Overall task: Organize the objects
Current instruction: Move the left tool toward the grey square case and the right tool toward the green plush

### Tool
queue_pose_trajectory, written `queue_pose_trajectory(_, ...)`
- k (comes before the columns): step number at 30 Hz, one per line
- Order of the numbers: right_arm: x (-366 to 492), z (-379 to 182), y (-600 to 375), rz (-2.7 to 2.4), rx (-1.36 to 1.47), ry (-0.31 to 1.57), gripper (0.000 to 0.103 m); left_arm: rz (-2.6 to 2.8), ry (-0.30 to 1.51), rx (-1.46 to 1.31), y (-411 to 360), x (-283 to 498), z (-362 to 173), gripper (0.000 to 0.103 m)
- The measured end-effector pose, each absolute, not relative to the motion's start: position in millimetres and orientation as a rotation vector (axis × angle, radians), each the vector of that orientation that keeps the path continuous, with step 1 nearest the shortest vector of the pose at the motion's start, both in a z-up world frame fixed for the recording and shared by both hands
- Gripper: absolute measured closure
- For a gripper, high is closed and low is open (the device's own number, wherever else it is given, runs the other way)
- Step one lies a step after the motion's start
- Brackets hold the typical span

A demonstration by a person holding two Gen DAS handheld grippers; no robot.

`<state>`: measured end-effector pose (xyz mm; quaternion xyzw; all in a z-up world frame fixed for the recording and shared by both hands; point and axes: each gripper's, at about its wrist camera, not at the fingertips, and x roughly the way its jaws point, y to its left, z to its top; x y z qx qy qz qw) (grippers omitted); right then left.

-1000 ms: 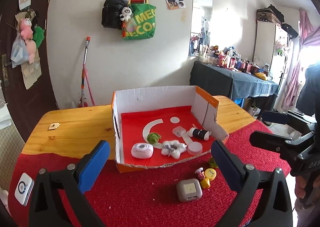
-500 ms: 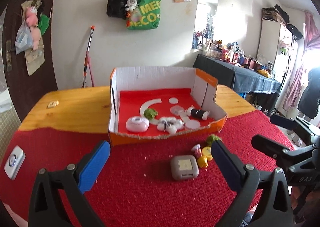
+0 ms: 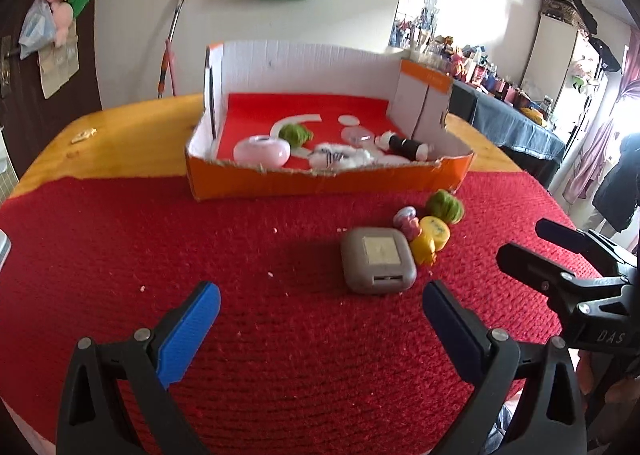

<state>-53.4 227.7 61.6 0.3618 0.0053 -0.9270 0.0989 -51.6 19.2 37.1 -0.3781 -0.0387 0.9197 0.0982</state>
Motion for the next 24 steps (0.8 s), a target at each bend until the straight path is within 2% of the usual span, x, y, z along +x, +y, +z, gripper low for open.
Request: queue_pose_trajectory(24,-71,47,251,-2.760,1.152,-0.034,0.004,2.655,-0.088,-1.240,48,-83,20,0.000)
